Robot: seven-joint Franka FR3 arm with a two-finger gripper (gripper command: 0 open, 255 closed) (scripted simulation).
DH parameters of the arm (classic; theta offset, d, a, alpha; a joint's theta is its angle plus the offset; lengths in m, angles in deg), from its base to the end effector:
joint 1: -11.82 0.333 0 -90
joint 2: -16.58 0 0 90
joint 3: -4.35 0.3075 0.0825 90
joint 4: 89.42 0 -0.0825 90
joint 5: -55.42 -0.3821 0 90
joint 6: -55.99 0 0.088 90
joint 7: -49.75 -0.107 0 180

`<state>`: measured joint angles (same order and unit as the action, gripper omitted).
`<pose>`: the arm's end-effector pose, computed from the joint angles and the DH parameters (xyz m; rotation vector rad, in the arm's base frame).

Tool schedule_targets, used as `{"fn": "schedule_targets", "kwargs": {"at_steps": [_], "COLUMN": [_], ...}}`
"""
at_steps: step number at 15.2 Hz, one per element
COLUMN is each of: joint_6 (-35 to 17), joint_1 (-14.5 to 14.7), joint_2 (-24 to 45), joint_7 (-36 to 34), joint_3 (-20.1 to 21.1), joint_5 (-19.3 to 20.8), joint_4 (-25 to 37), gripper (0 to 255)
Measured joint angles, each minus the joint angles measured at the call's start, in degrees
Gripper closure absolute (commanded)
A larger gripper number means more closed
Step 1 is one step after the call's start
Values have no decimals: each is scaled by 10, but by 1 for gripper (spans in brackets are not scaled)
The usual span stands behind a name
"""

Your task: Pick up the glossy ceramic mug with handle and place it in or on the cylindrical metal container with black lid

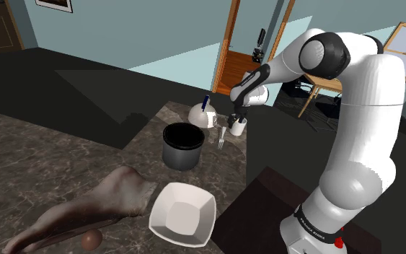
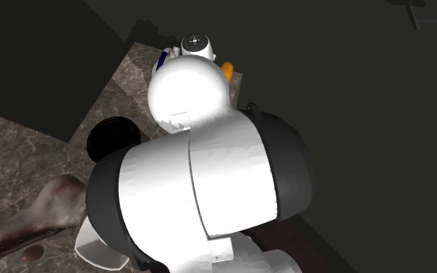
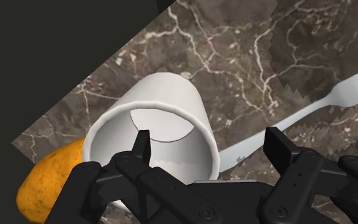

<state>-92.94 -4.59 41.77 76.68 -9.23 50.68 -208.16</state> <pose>0.5159 -0.2973 0.2241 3.0416 -0.1452 0.0983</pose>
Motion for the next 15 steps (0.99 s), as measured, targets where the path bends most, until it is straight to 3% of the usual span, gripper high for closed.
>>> {"fn": "schedule_targets", "kwargs": {"at_steps": [4,5,15], "joint_6": [-2,-2,-2], "joint_1": [0,0,0], "joint_2": [1,1,1], "joint_7": [0,0,0], "joint_3": [0,0,0], "joint_5": [-1,-1,-1], "joint_4": [0,0,0], "gripper": [0,255,255]}}
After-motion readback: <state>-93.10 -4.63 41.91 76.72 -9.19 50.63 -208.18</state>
